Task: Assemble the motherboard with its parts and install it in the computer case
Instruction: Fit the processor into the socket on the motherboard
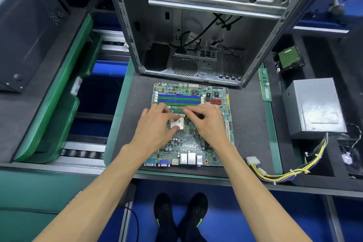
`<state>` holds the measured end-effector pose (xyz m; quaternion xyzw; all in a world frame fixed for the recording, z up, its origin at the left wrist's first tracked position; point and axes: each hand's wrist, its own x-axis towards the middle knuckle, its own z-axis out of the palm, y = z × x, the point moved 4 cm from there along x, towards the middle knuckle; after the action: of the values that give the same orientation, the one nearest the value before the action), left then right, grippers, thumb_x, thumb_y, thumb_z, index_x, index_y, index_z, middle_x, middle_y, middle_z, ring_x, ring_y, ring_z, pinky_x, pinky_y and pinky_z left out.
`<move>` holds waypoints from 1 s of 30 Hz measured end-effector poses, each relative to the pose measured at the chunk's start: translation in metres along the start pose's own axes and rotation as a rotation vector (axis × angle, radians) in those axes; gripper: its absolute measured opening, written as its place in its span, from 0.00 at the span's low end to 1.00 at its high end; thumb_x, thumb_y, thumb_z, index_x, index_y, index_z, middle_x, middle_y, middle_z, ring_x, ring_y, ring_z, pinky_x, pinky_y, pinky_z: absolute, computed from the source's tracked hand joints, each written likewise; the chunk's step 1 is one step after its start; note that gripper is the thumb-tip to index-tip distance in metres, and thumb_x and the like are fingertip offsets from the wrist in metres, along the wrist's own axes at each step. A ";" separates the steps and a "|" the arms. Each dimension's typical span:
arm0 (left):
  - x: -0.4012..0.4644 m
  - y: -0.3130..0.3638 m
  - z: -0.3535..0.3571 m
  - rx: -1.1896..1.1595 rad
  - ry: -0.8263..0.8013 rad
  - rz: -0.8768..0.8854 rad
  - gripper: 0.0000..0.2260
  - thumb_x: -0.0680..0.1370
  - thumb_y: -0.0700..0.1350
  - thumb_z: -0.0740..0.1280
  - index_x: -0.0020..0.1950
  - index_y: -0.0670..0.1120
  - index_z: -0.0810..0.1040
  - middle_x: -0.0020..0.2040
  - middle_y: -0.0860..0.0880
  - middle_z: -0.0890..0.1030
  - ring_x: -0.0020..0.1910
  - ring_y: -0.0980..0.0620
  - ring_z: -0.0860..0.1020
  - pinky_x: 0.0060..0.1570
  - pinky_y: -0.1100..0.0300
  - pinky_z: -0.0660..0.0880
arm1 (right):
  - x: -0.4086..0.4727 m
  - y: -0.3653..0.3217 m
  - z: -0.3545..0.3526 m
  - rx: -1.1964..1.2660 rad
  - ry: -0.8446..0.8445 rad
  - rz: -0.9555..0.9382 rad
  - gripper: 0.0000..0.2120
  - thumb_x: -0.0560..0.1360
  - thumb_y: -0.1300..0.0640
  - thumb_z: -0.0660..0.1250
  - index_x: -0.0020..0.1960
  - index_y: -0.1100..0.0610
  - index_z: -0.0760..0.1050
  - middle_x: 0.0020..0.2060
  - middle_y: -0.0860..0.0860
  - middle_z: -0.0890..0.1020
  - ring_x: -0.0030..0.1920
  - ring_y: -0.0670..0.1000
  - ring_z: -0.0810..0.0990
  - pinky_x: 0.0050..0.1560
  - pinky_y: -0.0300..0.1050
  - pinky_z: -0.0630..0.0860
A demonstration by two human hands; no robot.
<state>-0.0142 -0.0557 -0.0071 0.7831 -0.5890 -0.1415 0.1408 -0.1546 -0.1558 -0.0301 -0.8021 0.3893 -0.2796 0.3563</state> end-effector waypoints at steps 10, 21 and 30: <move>0.005 -0.009 0.002 -0.227 0.042 -0.164 0.08 0.75 0.50 0.75 0.52 0.58 0.81 0.45 0.60 0.74 0.52 0.55 0.71 0.53 0.55 0.63 | 0.000 -0.002 0.000 0.003 0.004 -0.005 0.09 0.77 0.48 0.72 0.53 0.50 0.87 0.41 0.42 0.86 0.43 0.44 0.76 0.55 0.44 0.65; 0.000 0.017 0.002 -0.016 0.088 0.105 0.04 0.77 0.41 0.72 0.50 0.47 0.85 0.48 0.52 0.79 0.52 0.49 0.75 0.56 0.54 0.68 | 0.000 -0.002 0.000 -0.012 -0.001 -0.002 0.08 0.77 0.49 0.72 0.53 0.50 0.87 0.38 0.40 0.83 0.41 0.37 0.72 0.53 0.43 0.63; -0.012 0.018 0.009 -0.073 0.135 0.172 0.05 0.75 0.38 0.74 0.49 0.43 0.87 0.46 0.48 0.82 0.45 0.44 0.78 0.48 0.47 0.76 | -0.001 -0.007 -0.002 -0.032 -0.008 0.002 0.08 0.78 0.49 0.72 0.53 0.50 0.87 0.39 0.42 0.85 0.41 0.43 0.73 0.54 0.44 0.64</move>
<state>-0.0366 -0.0493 -0.0076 0.7316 -0.6378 -0.0970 0.2203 -0.1536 -0.1524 -0.0237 -0.8084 0.3931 -0.2698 0.3452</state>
